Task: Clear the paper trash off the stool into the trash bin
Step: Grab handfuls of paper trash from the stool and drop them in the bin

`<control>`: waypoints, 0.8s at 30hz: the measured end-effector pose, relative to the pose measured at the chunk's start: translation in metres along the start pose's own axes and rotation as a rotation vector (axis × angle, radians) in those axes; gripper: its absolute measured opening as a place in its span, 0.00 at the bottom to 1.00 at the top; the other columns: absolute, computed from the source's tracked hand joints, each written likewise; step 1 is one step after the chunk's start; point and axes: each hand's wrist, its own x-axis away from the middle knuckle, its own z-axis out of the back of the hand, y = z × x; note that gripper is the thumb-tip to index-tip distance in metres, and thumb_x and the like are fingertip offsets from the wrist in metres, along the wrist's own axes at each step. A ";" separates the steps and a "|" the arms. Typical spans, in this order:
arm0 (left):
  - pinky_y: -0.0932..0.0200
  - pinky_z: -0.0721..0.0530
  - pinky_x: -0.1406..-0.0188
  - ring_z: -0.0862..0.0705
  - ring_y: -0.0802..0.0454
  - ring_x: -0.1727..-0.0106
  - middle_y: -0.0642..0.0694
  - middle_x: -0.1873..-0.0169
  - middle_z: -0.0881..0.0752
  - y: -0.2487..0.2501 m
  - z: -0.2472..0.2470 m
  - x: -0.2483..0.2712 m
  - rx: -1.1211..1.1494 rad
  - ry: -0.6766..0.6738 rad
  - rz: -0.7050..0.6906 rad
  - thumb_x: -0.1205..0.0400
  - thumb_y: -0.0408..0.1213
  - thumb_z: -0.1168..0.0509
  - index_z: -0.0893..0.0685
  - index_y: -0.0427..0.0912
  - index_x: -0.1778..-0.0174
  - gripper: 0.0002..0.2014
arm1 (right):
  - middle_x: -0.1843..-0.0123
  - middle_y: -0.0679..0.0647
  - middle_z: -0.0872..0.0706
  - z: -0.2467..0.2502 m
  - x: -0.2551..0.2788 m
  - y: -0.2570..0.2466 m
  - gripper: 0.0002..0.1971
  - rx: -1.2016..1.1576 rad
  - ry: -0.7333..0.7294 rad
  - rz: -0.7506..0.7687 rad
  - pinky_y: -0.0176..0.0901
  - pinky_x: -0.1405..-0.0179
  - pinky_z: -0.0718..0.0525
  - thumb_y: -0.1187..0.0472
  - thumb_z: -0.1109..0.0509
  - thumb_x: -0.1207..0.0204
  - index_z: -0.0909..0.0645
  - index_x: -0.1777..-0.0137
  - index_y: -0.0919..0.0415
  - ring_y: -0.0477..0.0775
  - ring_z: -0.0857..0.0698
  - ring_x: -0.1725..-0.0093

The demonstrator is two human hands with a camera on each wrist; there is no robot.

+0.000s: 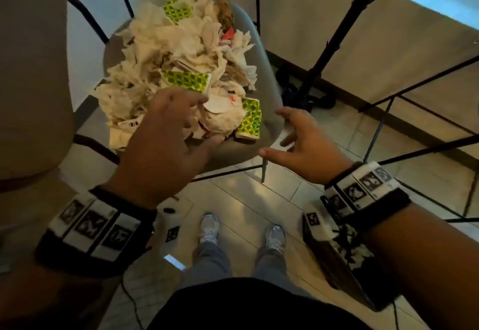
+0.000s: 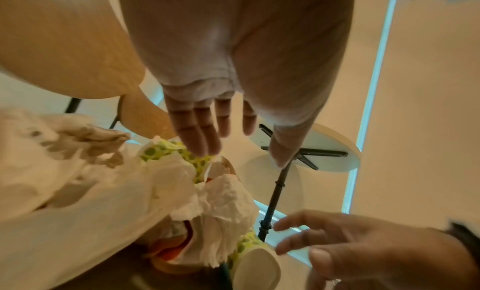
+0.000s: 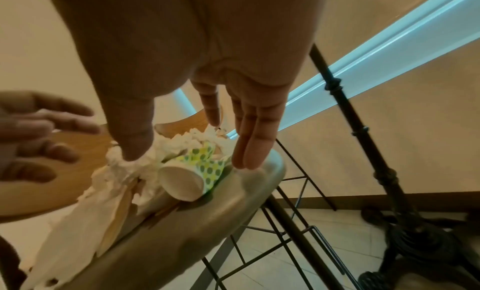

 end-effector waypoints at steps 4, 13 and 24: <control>0.48 0.18 0.31 0.26 0.44 0.23 0.43 0.20 0.30 0.002 -0.023 -0.019 -0.112 -0.074 0.010 0.24 0.49 0.23 0.31 0.45 0.17 0.40 | 0.15 0.50 0.38 -0.018 -0.035 -0.017 0.58 0.059 -0.069 0.067 0.47 0.26 0.27 0.34 0.18 0.36 0.49 0.12 0.45 0.47 0.32 0.22; 0.42 0.09 0.48 0.14 0.38 0.38 0.42 0.22 0.27 -0.004 -0.044 -0.031 -0.222 -0.113 -0.030 0.24 0.45 0.22 0.26 0.44 0.19 0.37 | 0.21 0.52 0.31 -0.033 -0.060 -0.013 0.48 0.082 0.002 0.090 0.40 0.38 0.25 0.42 0.16 0.36 0.36 0.17 0.47 0.51 0.26 0.27; 0.61 0.19 0.53 0.14 0.44 0.43 0.41 0.31 0.23 -0.002 -0.039 -0.036 -0.244 -0.099 -0.021 0.21 0.40 0.24 0.15 0.41 0.32 0.22 | 0.25 0.50 0.28 -0.024 -0.060 -0.007 0.44 0.031 -0.003 0.067 0.37 0.39 0.27 0.51 0.15 0.35 0.32 0.20 0.50 0.48 0.26 0.30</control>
